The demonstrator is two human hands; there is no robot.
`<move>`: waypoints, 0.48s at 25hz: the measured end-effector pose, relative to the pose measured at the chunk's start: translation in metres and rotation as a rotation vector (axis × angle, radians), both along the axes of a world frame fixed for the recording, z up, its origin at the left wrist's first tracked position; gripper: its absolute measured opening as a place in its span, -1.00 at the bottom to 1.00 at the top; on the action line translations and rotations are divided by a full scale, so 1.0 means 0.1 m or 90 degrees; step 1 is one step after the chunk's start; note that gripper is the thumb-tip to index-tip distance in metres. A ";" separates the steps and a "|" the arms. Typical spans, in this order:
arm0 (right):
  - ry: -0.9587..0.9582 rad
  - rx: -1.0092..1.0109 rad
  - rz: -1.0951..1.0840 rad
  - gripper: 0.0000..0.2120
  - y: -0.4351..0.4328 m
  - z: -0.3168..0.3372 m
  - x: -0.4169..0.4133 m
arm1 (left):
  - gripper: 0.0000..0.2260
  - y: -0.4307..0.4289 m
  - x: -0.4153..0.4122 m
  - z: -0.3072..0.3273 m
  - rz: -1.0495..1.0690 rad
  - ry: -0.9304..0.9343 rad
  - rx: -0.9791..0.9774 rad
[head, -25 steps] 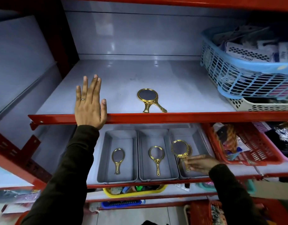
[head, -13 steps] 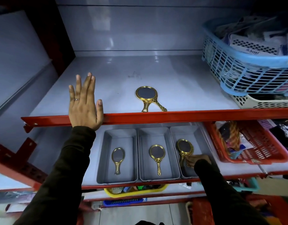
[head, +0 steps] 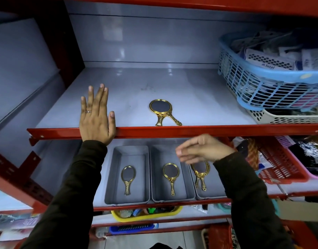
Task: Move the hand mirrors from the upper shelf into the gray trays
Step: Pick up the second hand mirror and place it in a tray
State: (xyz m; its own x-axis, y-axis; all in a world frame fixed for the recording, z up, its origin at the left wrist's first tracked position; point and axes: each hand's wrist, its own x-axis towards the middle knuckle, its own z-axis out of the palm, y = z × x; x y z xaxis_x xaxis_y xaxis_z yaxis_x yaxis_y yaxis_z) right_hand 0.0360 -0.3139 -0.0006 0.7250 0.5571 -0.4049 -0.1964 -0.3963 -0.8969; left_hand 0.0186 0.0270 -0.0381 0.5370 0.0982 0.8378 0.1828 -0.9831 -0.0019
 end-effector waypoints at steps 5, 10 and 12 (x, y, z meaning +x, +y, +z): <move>-0.458 -0.131 -0.255 -0.86 0.49 0.38 0.30 | -0.43 -0.01 -0.01 0.01 -0.007 0.013 -0.016; -0.444 -0.414 -0.181 -0.72 0.88 0.33 0.66 | -0.42 0.00 -0.01 0.03 -0.001 0.033 -0.020; -0.396 -0.404 -0.186 -0.68 0.89 0.36 0.74 | -0.42 0.00 -0.01 0.03 -0.006 0.036 -0.024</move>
State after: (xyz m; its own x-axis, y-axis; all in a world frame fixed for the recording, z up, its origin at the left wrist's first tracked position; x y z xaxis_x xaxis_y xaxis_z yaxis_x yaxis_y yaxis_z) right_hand 0.1103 -0.2252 0.0350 0.9900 0.1263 -0.0630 0.0772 -0.8583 -0.5073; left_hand 0.0175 0.0271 -0.0347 0.5843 0.1237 0.8020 0.1743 -0.9844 0.0249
